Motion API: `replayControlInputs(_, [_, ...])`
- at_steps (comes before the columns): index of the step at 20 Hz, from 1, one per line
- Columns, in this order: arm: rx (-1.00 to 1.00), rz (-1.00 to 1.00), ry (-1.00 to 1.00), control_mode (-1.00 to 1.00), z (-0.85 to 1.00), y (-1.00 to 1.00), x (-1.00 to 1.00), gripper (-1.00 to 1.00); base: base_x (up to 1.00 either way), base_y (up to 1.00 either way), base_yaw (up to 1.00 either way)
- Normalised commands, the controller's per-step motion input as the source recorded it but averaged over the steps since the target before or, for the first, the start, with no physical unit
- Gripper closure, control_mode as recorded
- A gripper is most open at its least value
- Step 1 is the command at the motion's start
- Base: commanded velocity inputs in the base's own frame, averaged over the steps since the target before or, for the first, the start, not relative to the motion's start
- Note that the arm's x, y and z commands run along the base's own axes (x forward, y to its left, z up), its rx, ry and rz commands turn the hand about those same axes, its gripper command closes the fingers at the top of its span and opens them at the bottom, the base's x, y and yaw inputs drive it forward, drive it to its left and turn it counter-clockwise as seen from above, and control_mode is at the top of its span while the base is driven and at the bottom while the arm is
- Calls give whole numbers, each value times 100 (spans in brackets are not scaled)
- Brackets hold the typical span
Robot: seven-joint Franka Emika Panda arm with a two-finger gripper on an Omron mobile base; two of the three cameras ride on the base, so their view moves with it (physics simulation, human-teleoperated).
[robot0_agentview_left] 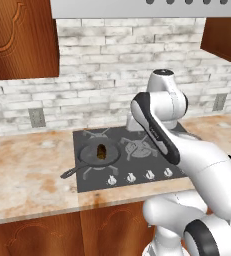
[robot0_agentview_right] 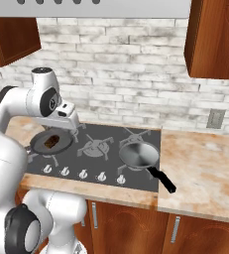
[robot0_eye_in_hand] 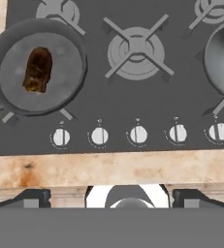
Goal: Place both pans onto different burners. Then place the sweet potato and the steak on different pans.
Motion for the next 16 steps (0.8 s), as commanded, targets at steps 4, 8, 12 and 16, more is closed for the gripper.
replayControlInputs(4, [0, 1, 0, 100, 0, -1, -10, -100, -11, -2, 0])
replayControlInputs(8, [0, 0, 0, 100, 0, 0, 0, -100, -35, -19, -6])
replayControlInputs(12, [0, 0, 0, 100, 0, 0, 0, -100, -14, -7, -38])
replayControlInputs(16, [0, 0, 0, 100, 0, 0, 0, -100, 0, -8, -45])
